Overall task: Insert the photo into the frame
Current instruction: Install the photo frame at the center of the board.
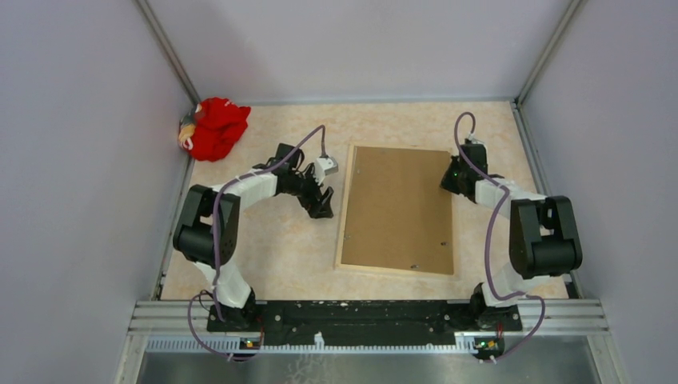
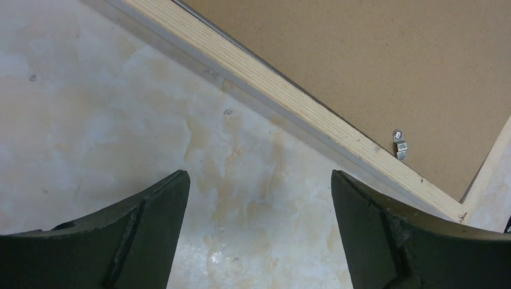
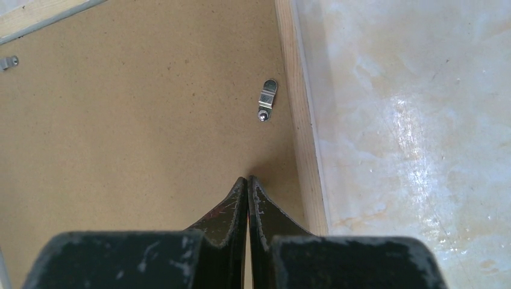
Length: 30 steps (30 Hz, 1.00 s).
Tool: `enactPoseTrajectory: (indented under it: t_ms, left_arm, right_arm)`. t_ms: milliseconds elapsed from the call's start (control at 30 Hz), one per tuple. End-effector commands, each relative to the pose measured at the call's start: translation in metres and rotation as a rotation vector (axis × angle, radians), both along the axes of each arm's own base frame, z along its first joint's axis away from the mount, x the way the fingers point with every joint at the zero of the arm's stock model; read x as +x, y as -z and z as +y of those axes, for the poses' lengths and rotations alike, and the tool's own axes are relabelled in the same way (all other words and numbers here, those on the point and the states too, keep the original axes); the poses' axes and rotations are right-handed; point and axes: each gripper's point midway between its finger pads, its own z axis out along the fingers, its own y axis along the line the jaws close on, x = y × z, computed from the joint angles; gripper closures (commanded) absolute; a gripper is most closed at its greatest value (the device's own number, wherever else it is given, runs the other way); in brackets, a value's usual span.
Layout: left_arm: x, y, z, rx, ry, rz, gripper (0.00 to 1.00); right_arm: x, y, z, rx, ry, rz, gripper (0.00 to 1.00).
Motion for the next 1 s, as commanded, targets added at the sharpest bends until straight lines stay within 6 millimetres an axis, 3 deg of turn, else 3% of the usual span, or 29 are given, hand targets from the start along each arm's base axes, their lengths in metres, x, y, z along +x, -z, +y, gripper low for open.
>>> enactPoseTrajectory:
  t_ms: [0, 100, 233, 300, 400, 533, 633, 667, 733, 967]
  left_arm:
    - [0.012, -0.014, -0.020, -0.070, 0.035, -0.040, 0.07]
    - [0.012, -0.012, -0.027, -0.081, 0.038, -0.024, 0.05]
    - [0.012, -0.007, -0.033, -0.087, 0.042, -0.004, 0.03]
    - [0.016, -0.007, -0.034, -0.087, 0.037, -0.003, 0.03]
    - [0.021, -0.006, -0.036, -0.082, 0.036, 0.003, 0.06]
    - [0.032, -0.010, -0.038, -0.078, 0.026, -0.003, 0.07]
    - [0.038, -0.016, -0.041, -0.088, 0.025, -0.014, 0.08]
    - [0.040, -0.016, -0.042, -0.088, 0.024, -0.015, 0.08]
    - [0.043, -0.015, -0.042, -0.086, 0.022, -0.017, 0.08]
    - [0.050, -0.008, -0.047, -0.091, 0.023, 0.013, 0.15]
  right_arm:
    - [-0.043, 0.051, -0.010, -0.060, 0.012, 0.210, 1.00]
    - [-0.046, 0.057, -0.003, -0.038, -0.007, 0.233, 1.00]
    - [-0.043, 0.060, 0.022, 0.019, -0.085, 0.253, 1.00]
    - [-0.038, 0.050, 0.037, 0.087, -0.128, 0.225, 1.00]
    - [-0.025, 0.015, 0.042, 0.124, -0.140, 0.141, 1.00]
    - [-0.004, -0.040, 0.022, 0.160, -0.081, 0.013, 0.88]
    - [0.002, -0.061, 0.000, 0.170, -0.019, -0.038, 0.67]
    - [0.003, -0.062, -0.015, 0.168, 0.014, -0.044, 0.63]
    - [0.002, -0.057, -0.026, 0.174, 0.039, -0.030, 0.56]
    - [0.003, -0.034, -0.022, 0.221, 0.036, -0.004, 0.53]
